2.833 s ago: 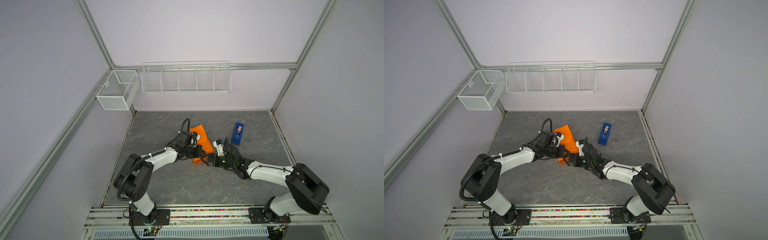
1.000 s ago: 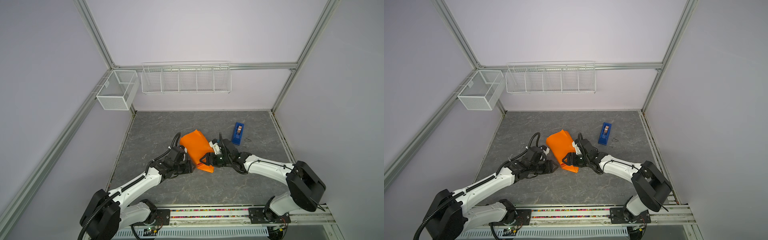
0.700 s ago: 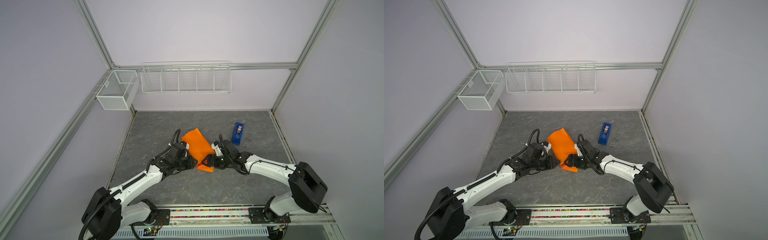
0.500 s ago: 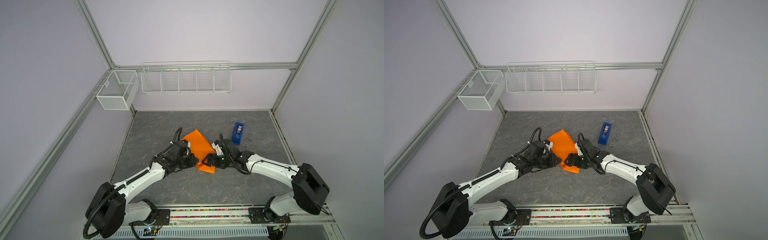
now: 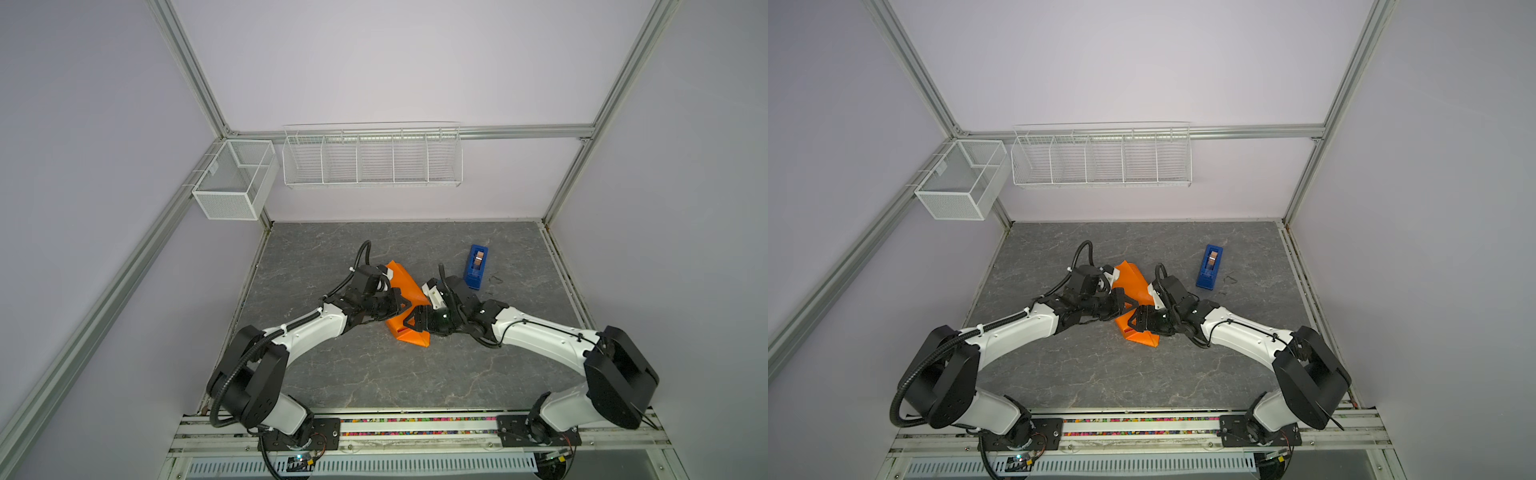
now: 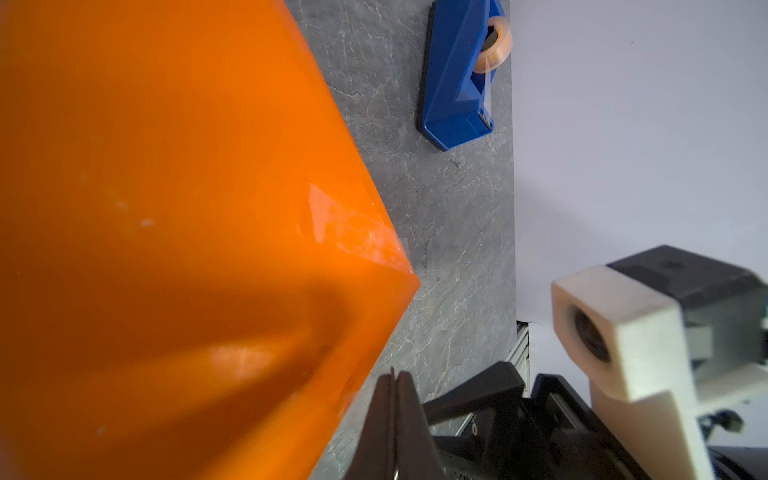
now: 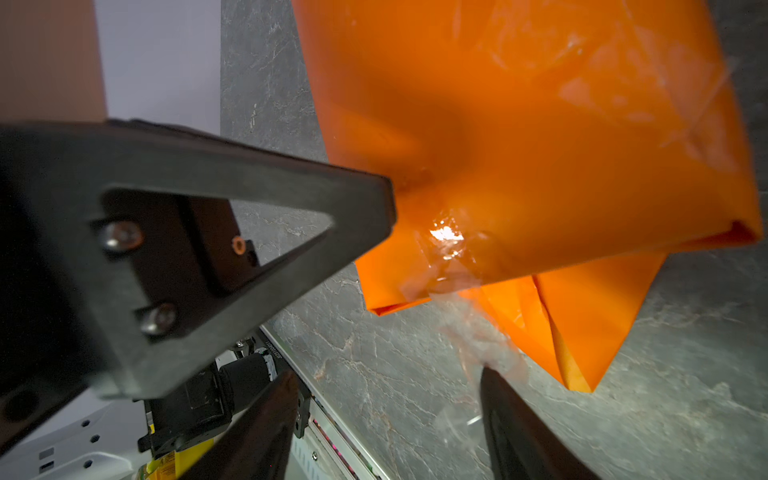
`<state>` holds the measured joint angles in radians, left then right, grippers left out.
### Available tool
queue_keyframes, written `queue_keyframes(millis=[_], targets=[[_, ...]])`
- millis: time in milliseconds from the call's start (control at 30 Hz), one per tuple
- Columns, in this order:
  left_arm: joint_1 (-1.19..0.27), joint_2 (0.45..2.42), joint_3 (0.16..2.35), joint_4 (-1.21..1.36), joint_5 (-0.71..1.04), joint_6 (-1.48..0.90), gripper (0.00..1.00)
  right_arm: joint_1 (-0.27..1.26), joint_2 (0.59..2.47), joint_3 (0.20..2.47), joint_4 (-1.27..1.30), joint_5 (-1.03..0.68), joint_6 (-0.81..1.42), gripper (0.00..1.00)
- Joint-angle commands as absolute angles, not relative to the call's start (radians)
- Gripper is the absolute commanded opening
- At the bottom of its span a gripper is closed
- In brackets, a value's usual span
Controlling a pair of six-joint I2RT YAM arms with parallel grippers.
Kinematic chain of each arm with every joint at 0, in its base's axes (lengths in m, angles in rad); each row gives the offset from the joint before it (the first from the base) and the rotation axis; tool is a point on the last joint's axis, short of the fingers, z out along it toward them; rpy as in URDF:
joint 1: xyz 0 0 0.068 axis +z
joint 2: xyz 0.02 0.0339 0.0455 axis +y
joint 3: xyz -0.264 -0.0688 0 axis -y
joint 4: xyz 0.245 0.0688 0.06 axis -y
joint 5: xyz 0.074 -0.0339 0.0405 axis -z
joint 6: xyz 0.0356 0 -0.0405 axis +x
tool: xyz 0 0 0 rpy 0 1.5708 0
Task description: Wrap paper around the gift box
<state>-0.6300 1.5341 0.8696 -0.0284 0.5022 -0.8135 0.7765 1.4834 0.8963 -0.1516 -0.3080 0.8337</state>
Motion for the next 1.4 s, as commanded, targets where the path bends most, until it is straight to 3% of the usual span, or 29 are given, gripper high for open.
queue_keyframes(millis=[0,300,667,1100,1233,1367], targets=[[-0.629,1.572,0.914,-0.017,0.561,-0.794,0.0,0.776,1.495,0.9,-0.129,-0.317,0.831,0.71],[-0.605,1.634,0.881,-0.118,0.496,-0.711,0.0,0.776,1.484,0.905,-0.139,-0.313,0.829,0.71],[-0.555,1.693,0.846,-0.126,0.497,-0.677,0.0,0.774,1.376,0.913,-0.235,-0.285,0.803,0.85],[-0.555,1.695,0.847,-0.121,0.503,-0.678,0.0,0.722,1.308,0.886,-0.311,-0.27,0.806,0.84],[-0.555,1.687,0.852,-0.126,0.506,-0.677,0.0,0.621,1.382,0.792,-0.27,-0.353,0.819,0.57],[-0.555,1.681,0.852,-0.134,0.506,-0.673,0.0,0.595,1.47,0.758,-0.199,-0.445,0.81,0.52]])
